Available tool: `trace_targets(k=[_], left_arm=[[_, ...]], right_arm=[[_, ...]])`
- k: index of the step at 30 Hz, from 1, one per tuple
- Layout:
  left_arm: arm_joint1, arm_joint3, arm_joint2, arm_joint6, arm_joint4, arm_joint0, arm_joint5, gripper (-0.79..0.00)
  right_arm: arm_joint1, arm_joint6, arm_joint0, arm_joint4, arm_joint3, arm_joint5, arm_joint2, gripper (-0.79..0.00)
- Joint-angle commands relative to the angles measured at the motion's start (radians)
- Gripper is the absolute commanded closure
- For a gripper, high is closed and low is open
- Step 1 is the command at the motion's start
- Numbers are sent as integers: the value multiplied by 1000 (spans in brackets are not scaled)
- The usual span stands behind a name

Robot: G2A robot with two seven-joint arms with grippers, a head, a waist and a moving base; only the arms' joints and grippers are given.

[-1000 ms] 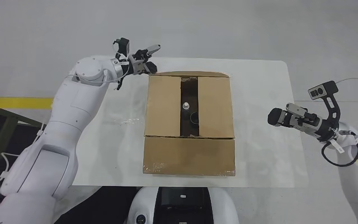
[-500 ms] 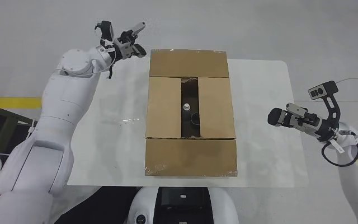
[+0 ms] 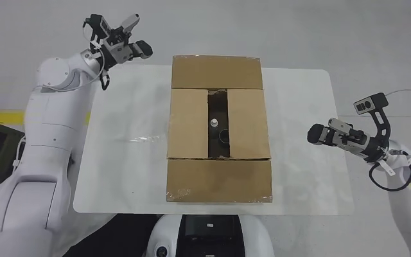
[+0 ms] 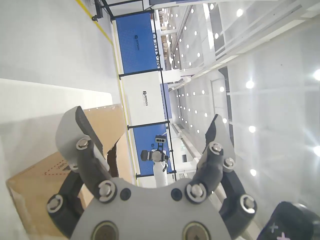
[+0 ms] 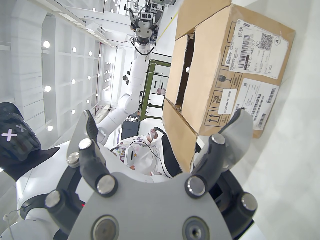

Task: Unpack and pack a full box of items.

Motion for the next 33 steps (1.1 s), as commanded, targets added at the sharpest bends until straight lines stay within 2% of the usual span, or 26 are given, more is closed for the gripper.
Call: trace_targets(k=[1,10,16,23,33], left_arm=[[20,-60,-40,-36,20,53,-7,-785],[89,-287,-211,-124,47,273,52,-785],[115,-354,-287,-166,63,380,27,-785],[129,-362,-324,-212,60,403,-8,-785],[129,-362,-324,-212,60,403,-8,-785]], right_arm=[[0,0,0,0,0,0,0,-785],[0,0,0,0,0,0,0,-785],[0,0,0,0,0,0,0,-785],[0,0,0,0,0,0,0,-785],[0,0,0,0,0,0,0,-785]])
